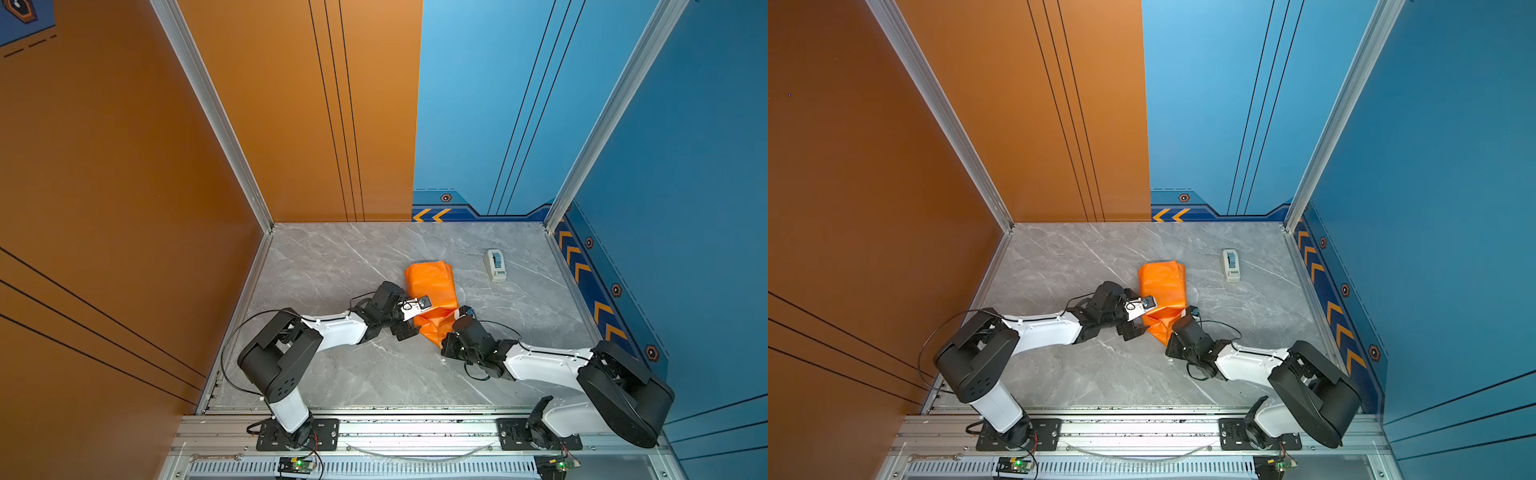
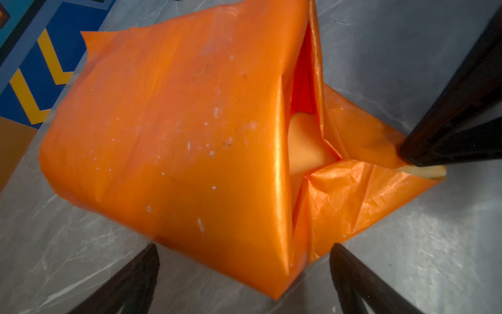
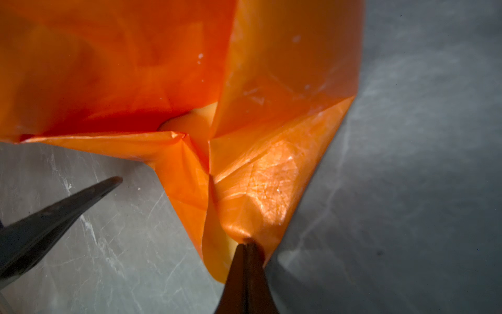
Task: Wrap a gift box in wrapping paper
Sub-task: Fold the wrapping paper for the gift box.
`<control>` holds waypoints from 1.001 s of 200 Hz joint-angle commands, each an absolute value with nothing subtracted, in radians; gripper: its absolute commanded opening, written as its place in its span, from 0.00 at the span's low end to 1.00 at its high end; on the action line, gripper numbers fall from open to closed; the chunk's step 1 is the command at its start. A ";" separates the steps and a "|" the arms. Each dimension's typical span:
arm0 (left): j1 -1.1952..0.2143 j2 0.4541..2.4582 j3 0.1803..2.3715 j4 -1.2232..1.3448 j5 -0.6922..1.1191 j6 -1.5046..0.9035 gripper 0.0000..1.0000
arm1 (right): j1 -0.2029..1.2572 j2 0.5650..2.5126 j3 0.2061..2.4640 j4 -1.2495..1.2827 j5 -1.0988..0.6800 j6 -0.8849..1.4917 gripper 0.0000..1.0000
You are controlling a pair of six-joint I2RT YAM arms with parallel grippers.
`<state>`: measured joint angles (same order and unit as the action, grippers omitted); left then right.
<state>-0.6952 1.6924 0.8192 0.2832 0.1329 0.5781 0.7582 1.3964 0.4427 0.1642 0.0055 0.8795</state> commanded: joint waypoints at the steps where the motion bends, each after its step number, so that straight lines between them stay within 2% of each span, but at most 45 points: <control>1: -0.709 1.713 0.821 0.360 0.043 0.582 0.98 | 0.754 1.377 0.422 0.103 0.041 0.872 0.00; 64: -0.742 1.749 0.802 0.405 -0.052 0.584 0.88 | 0.746 1.305 0.419 0.097 0.035 0.870 0.03; 76: -0.746 1.756 0.799 0.405 -0.069 0.588 0.88 | 0.743 1.277 0.419 0.090 0.031 0.871 0.06; 79: -0.748 1.757 0.799 0.405 -0.077 0.588 0.83 | 0.743 1.269 0.418 0.087 0.029 0.872 0.07; 89: -0.752 1.761 0.799 0.405 -0.091 0.591 0.81 | 0.744 1.237 0.417 0.072 0.030 0.876 0.11; 118: -0.759 1.763 0.796 0.405 -0.117 0.593 0.79 | 0.731 1.132 0.377 0.044 0.014 1.015 0.34; 134: -0.761 1.761 0.795 0.405 -0.118 0.593 0.79 | 0.733 1.098 0.351 0.049 -0.007 1.143 0.43; 165: -0.764 1.769 0.796 0.405 -0.119 0.589 0.77 | 0.779 1.089 0.303 0.124 -0.001 1.360 0.47; 200: -0.764 1.777 0.802 0.405 -0.120 0.581 0.76 | 0.831 1.134 0.300 0.190 0.038 1.497 0.48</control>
<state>-0.7547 1.7542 0.8062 0.4011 -0.0978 0.5861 0.8036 1.1046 0.3073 0.1196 0.0036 1.3308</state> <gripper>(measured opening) 0.767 0.478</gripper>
